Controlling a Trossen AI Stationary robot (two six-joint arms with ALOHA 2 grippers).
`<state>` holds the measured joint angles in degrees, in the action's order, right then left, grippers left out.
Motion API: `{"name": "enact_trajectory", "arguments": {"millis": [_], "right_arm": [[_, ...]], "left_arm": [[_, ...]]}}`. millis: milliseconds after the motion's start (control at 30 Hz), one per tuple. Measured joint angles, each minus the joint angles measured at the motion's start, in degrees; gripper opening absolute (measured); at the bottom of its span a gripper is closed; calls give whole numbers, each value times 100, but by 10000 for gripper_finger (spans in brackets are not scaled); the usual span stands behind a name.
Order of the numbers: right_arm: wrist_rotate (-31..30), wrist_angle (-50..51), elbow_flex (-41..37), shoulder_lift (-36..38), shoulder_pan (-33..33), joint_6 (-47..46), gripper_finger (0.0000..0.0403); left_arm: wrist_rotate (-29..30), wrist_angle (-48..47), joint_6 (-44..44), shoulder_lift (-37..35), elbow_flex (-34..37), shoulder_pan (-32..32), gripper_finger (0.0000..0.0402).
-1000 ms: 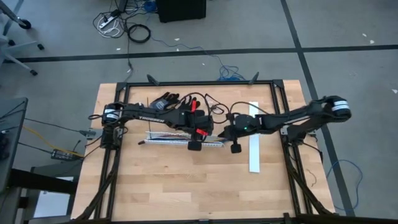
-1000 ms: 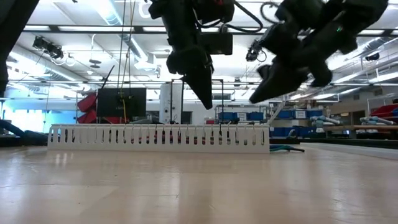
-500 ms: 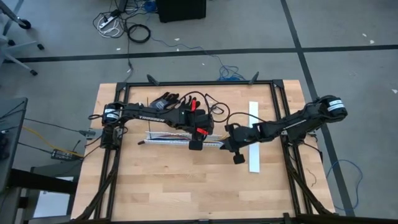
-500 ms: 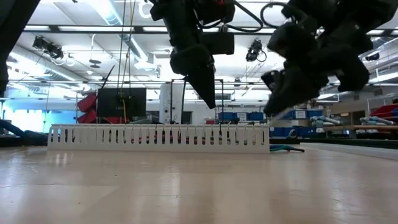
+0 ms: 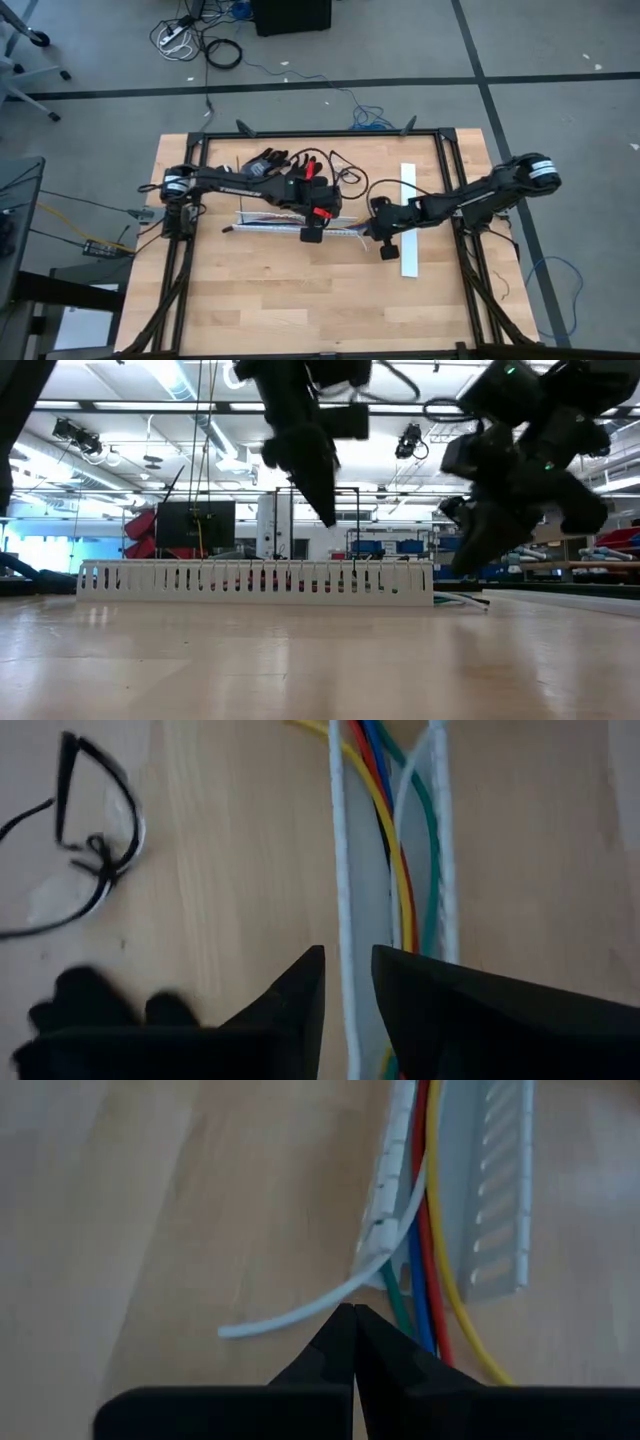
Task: Ziptie cables
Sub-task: Put the ziptied cables in a white cable duct
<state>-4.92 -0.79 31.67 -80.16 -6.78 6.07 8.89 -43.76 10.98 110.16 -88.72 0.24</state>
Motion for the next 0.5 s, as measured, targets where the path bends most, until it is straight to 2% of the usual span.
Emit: {"name": "enact_trajectory", "arguments": {"millis": [100,233,367,500], "right_arm": [[-76,82,-203,486,-151,-35,0],[-313,-209,-846,1549,-305,-333,0],[-116,-1611,-1809,2431,-458,-617,0],[216,-3218,-2385,2691,-614,-727,3]], "left_arm": [[76,-348,-227,-397,4,-156,80],[222,-364,-589,-1091,119,-443,80],[991,-83,-1098,-2061,740,-907,80],[1695,443,-2100,-3049,1872,-1430,80]]}}
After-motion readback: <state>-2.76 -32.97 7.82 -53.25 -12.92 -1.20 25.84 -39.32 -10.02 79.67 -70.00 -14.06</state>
